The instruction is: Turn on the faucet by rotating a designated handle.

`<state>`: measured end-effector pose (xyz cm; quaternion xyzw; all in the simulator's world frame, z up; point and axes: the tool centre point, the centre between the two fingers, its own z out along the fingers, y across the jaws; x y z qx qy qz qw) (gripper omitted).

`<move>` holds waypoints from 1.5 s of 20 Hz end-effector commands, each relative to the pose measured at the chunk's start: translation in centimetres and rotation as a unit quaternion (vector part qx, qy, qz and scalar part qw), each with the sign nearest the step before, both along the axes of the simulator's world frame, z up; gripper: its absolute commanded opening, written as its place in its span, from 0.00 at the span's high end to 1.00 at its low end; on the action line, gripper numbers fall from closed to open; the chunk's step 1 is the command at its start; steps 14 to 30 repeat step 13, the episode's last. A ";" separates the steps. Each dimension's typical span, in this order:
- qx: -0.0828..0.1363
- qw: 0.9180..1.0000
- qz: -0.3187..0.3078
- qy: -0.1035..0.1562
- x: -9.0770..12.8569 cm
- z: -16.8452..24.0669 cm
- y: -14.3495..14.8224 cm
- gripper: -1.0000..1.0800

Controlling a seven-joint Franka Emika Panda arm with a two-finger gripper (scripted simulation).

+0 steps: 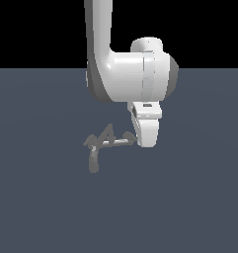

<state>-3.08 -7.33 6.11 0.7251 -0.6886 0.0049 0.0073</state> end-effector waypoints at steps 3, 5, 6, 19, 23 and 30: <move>0.002 1.000 0.007 0.000 0.6 0.0 1.4 1.00; 0.003 1.000 0.014 0.000 1.2 0.0 2.7 1.00; 0.004 1.000 0.017 0.000 1.5 0.0 3.4 1.00; 0.009 0.999 0.037 -0.001 3.0 0.0 7.3 1.00; 0.009 0.999 0.037 -0.001 3.0 0.0 7.3 1.00; 0.009 0.999 0.037 -0.001 3.0 0.0 7.3 1.00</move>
